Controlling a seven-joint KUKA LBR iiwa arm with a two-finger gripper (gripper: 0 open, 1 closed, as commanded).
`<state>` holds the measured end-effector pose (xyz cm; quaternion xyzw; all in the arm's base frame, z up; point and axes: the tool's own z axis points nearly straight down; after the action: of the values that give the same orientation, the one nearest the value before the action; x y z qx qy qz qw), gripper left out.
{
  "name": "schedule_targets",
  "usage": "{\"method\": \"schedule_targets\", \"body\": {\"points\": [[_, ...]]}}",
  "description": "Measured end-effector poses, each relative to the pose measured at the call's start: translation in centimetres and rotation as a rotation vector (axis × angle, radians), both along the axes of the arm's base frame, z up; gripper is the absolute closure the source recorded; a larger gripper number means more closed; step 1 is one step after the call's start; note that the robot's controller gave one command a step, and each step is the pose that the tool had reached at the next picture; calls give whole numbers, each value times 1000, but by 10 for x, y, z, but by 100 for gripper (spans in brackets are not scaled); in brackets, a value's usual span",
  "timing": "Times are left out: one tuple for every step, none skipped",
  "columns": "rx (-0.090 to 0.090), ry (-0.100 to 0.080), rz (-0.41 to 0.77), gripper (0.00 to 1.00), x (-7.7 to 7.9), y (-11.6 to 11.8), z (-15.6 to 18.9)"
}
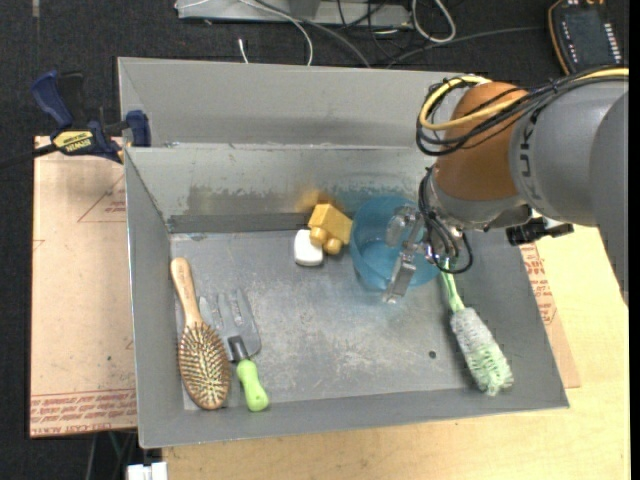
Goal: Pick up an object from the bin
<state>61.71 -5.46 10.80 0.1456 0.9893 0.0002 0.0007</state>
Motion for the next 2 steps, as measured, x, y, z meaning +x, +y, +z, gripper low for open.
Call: {"method": "schedule_targets", "body": {"points": [[-1, -11, -14, 0, 10, 8, -35], [1, -10, -297, 100, -6, 12, -38]]}}
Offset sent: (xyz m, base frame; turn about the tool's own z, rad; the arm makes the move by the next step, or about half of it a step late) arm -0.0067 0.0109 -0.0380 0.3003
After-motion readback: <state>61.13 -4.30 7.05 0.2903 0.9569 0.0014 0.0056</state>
